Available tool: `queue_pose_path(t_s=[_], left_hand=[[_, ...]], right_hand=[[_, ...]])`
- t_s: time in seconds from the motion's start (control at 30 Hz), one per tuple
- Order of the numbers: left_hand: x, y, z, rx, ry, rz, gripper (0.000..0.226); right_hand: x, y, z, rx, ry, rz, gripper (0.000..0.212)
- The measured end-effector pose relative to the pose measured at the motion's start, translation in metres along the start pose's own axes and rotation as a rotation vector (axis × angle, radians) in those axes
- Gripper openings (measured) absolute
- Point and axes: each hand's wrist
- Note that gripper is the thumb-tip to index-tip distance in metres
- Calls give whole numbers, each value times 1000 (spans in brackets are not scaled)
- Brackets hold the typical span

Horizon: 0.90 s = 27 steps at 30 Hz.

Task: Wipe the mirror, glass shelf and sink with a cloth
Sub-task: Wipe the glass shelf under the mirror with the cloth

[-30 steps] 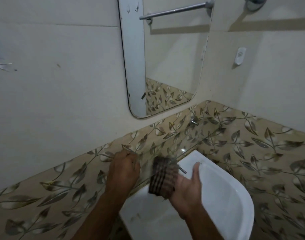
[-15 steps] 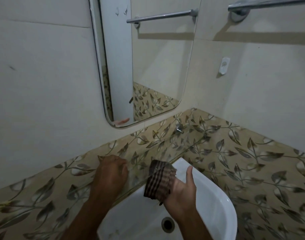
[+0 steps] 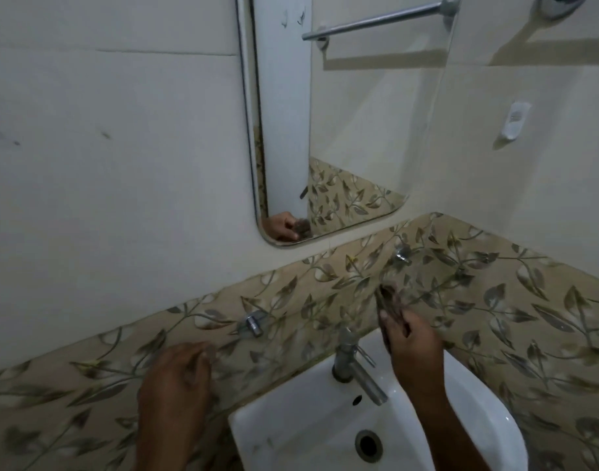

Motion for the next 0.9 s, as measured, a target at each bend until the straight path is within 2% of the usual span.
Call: queue_pose_path(t_s=[0.03, 0.07, 0.13, 0.23, 0.33, 0.4, 0.53, 0.63, 0.73, 0.83, 0.9], left_hand=[[-2, 3, -4, -34, -2, -1, 15], [-3, 4, -8, -48, 2, 4, 17], [-6, 6, -13, -59, -3, 15, 16], [-16, 7, -19, -95, -37, -28, 15], [-22, 8, -27, -90, -53, -42, 16], [-23, 10, -30, -107, -34, -45, 18], [-24, 10, -38, -114, 3, -78, 18], [-25, 12, -45, -117, 20, -88, 17], [-27, 16, -54, -144, 63, -116, 14], [-29, 18, -67, -154, 93, -115, 13], [-29, 21, -77, -160, 118, -113, 15]], right_hand=[[4, -1, 12, -68, -23, -68, 10], [9, -2, 23, -114, -23, -163, 20], [24, -10, 45, -144, 76, -353, 39], [56, -11, 58, -211, 242, -511, 42], [91, 5, 49, -237, 359, -569, 46], [110, 17, 33, -280, 426, -523, 40], [146, 44, -13, -444, 351, -435, 35], [168, 66, -45, -478, 362, -390, 33], [179, 82, -73, -595, 458, -256, 32], [174, 88, -97, -744, 433, -152, 39], [163, 83, -106, -768, 428, -78, 46]])
Point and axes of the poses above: each hand's wrist, its own z-axis towards the middle knuckle, its own x-axis out of the palm, y = z × x, and after that the axes turned 15 degrees about y, right-handed
